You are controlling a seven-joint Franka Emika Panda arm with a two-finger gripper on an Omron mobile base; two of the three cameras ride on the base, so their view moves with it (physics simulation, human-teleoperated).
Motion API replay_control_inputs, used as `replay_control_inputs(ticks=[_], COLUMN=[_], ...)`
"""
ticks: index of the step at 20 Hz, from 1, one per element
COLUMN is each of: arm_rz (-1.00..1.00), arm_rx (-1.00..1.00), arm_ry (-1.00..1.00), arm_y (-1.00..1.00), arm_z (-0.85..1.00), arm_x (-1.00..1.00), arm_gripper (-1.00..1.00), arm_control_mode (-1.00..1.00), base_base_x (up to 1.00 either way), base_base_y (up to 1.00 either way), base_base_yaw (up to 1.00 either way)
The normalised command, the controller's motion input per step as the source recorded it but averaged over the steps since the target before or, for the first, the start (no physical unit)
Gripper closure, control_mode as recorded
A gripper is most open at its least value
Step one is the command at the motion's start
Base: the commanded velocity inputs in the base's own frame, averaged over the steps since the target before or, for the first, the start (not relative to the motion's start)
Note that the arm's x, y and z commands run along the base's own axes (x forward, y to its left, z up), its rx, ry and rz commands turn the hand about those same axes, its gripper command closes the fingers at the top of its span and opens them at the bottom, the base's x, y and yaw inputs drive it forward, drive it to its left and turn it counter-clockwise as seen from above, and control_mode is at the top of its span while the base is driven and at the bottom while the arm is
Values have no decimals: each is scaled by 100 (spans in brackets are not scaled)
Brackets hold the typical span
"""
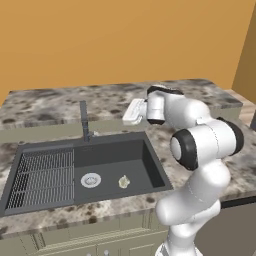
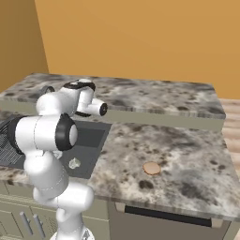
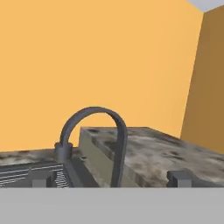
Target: Turn on the sink faucet. Then move the garlic from the counter to the sink. Turn off the sink. Move the vegetable from the sink to the pot next to the stove. Finally move the pot to the center burner.
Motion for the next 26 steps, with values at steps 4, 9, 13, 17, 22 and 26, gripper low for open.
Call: replay_control_inputs(ticks=[4, 9, 13, 17, 22, 26], arm_rz=[-16, -12, -7, -6, -5, -9], arm_rx=[0, 0, 0, 0, 0, -2], arm_ry=[18, 32, 43, 46, 45, 36], arm_y=[-23, -14, -4, -3, -1, 0], arm_z=[59, 30, 10, 5, 0, -31], arm_x=[-6, -11, -10, -7, -25, -49], arm_gripper=[-100, -100, -100, -100, -100, -100], arm_control_mode=[-100, -100, -100, -100, -100, -100], base_base_x=[0, 0, 0, 0, 0, 0], base_base_y=[0, 0, 0, 0, 0, 0], base_base_yaw=[0, 0, 0, 0, 0, 0])
